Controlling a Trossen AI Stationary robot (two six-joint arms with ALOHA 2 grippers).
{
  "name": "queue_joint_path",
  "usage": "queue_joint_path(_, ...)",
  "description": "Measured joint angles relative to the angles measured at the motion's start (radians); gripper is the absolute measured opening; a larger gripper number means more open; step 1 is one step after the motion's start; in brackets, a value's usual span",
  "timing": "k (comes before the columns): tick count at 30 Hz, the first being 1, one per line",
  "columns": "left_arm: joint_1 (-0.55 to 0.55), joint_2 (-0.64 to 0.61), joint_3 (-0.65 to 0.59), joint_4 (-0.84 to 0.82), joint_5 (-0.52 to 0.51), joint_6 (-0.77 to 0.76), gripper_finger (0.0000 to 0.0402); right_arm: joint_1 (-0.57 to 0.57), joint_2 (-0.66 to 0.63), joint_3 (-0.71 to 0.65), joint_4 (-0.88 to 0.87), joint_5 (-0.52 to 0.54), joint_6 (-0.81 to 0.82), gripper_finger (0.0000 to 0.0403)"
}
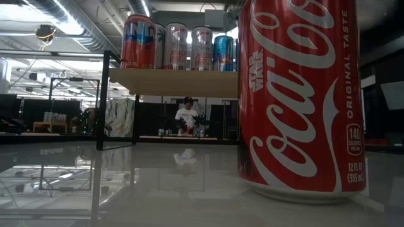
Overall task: Place canned beverage on shelf
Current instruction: Put the right red soda can on the shelf aligned with the blue soda can
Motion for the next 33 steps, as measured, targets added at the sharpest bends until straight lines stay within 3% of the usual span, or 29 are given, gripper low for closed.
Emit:
queue_joint_path(8, 0.0, 0.0, 0.0, 0.0, 0.0, 0.0, 0.0382, -0.179, 0.0, 0.154, -0.003, 0.033, -0.292, 0.0297)
queue_joint_path(15, 0.0, 0.0, 0.0, 0.0, 0.0, 0.0, 0.0382, -0.339, 0.0, 0.195, -0.011, 0.02, -0.503, 0.0299)
queue_joint_path(33, 0.0, 0.0, 0.0, 0.0, 0.0, -0.001, 0.0382, -0.556, 0.065, 0.195, -0.232, -0.005, -0.712, 0.03)
